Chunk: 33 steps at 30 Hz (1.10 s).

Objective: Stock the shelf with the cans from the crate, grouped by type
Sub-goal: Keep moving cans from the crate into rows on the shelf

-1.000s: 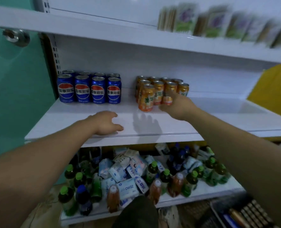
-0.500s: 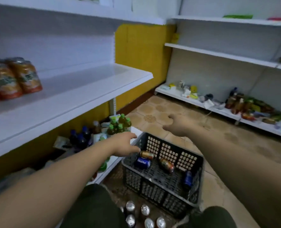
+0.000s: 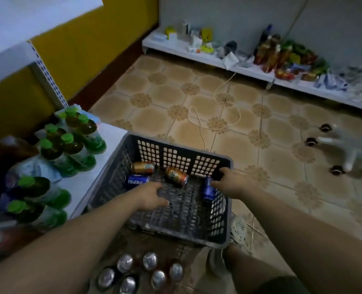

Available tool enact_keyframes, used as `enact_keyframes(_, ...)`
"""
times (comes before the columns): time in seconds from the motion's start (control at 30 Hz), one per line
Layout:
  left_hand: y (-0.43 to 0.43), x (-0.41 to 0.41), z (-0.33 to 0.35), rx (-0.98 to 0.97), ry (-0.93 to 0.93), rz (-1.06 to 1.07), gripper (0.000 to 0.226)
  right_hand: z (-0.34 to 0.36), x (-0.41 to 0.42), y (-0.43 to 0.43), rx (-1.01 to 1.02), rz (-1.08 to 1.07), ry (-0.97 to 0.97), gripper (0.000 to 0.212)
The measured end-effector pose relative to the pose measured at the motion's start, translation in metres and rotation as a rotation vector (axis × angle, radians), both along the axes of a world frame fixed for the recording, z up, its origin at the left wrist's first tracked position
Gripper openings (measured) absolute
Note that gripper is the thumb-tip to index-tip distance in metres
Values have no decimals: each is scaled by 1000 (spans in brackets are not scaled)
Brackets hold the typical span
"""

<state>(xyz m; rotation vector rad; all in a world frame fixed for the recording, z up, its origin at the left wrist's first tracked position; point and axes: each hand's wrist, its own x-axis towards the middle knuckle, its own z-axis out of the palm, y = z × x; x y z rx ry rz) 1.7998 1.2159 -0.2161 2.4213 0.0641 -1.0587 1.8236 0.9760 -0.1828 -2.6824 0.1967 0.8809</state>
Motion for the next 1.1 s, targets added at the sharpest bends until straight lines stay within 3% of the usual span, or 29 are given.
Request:
enact_keyframes(0.23,-13,74,-127,-152,118,228,63,-151,84,14,76,-37,106,54)
enact_keyframes(0.4,-1,106,-217,-201,234,417,69,-257,129,46,118,-5,116,58)
enact_keyframes(0.57,11,121,-272,-261,302,525,62,-342,142,64,71,8,118,86)
enact_keyframes(0.63,13,123,-280,-290,318,568,61,-358,143,66,35,-9,39,80)
enact_keyframes(0.7,13,123,-280,-297,308,602,60,-362,141,68,19,-43,-18,67)
enact_keyframes(0.83,11,110,-260,-288,317,635,53,-347,122,72,116,-274,120,71)
enact_keyframes(0.93,14,98,-232,-339,298,700,46,-315,92,76,342,-507,201,63)
enact_keyframes(1.1,28,64,-155,-450,200,933,70,-220,28,103,712,-576,182,40)
